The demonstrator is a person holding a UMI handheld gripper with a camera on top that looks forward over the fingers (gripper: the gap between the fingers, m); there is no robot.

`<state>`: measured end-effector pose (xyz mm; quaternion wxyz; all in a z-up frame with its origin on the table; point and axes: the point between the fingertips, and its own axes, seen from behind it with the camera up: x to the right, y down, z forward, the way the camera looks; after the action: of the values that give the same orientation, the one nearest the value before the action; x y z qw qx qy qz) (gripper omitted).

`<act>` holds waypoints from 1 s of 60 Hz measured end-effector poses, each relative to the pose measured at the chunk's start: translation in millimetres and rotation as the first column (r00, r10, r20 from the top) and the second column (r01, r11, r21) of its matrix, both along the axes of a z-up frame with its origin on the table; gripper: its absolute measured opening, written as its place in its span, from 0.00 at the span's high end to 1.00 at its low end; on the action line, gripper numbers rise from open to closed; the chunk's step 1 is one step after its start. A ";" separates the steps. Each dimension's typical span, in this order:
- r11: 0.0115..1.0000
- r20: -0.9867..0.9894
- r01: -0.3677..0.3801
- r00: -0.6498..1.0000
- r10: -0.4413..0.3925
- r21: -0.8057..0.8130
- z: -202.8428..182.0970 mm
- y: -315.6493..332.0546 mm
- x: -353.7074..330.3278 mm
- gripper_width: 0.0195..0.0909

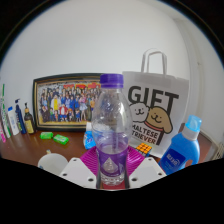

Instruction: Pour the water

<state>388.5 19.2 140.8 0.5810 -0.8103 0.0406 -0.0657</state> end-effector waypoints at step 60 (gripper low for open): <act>0.976 -0.078 0.058 0.994 -0.076 -0.209 -34.2 -86.6 -17.7 0.07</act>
<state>370.8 -67.5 106.6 0.4891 -0.8663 0.0858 -0.0541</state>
